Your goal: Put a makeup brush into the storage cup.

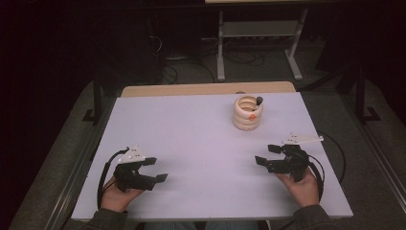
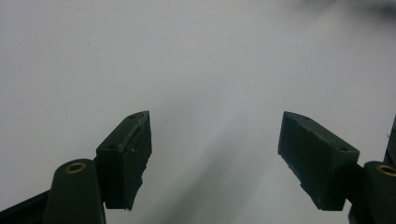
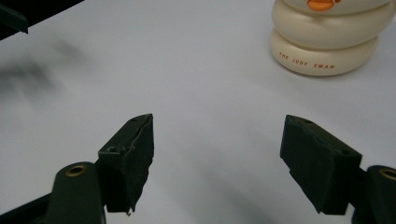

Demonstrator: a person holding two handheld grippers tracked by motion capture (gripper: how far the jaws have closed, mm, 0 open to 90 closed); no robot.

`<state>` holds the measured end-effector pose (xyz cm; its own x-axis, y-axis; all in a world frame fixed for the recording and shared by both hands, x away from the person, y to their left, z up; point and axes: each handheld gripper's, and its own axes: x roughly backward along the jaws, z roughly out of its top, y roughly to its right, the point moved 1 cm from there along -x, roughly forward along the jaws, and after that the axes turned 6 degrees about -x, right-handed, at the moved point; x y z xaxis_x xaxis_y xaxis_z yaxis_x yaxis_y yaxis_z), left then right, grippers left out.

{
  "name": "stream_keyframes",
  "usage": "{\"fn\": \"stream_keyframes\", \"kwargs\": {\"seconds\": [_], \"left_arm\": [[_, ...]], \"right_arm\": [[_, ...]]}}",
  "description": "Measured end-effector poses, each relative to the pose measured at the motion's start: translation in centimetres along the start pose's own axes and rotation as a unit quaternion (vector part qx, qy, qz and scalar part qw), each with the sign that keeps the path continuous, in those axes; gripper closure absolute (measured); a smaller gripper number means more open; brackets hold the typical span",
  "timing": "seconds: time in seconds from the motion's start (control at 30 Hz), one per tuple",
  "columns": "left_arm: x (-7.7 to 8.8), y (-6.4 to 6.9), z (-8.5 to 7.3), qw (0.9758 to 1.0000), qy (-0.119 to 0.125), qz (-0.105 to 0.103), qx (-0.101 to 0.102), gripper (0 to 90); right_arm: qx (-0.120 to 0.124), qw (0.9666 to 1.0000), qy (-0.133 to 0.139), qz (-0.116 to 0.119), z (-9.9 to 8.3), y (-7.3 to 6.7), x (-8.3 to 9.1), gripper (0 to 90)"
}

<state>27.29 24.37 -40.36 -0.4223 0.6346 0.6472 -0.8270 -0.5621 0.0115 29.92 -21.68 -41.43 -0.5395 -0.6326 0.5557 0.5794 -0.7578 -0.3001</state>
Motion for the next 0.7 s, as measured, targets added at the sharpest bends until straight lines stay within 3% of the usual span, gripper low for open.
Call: {"fn": "stream_keyframes", "kwargs": {"seconds": [0.7], "left_arm": [[-0.1,0.0,-0.1,1.0000,-0.004,-0.002,-0.006,25.3]], "right_arm": [[-0.001,0.9999,0.015,0.002,-1.1,-0.2,1.0,23.6]]}}
